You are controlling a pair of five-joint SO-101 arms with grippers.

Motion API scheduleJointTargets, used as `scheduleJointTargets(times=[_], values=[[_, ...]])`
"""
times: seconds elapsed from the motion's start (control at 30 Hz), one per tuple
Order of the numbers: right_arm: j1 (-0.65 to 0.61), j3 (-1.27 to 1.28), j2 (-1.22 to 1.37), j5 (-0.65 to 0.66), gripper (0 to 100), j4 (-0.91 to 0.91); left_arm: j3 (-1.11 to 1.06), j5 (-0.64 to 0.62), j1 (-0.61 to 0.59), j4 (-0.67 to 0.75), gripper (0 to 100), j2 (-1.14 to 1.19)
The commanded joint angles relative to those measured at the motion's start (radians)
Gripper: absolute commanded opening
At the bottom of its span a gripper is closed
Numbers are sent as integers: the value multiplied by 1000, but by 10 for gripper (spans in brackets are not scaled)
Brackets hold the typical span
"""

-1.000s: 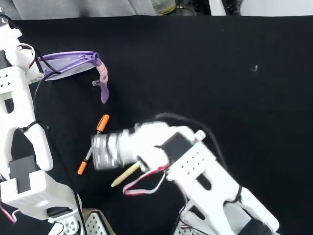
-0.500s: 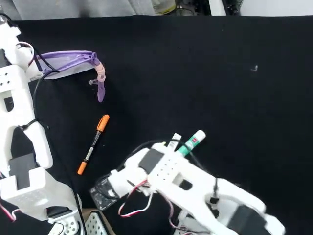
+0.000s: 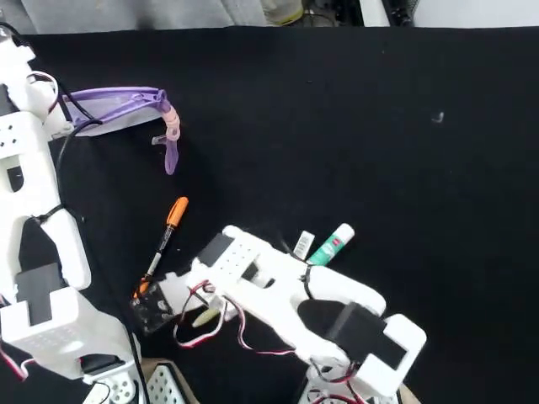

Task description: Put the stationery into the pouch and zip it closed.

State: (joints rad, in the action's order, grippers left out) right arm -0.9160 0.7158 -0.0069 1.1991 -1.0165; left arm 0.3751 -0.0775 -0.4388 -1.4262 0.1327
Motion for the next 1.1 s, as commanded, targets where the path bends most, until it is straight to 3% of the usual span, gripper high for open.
scheduleJointTargets(times=[0.0, 0.13, 0.3, 0.5, 0.8, 1.07], values=[[25, -39, -136, -14, 12, -66, -2, -2, -27, 0, 29, 37], [123, -65, -358, -14, 11, -63, -2, -5, -25, 0, 29, 34], [199, -56, -621, -98, 11, 124, -2, -6, -18, 0, 29, 32], [219, 38, -748, -353, 11, 585, 7, -3, 54, -48, 29, 34], [219, 334, -750, -540, 11, 1531, 7, -3, 142, -92, 29, 28], [233, 360, -750, -772, 11, 1725, 8, -6, 213, -92, 29, 28]])
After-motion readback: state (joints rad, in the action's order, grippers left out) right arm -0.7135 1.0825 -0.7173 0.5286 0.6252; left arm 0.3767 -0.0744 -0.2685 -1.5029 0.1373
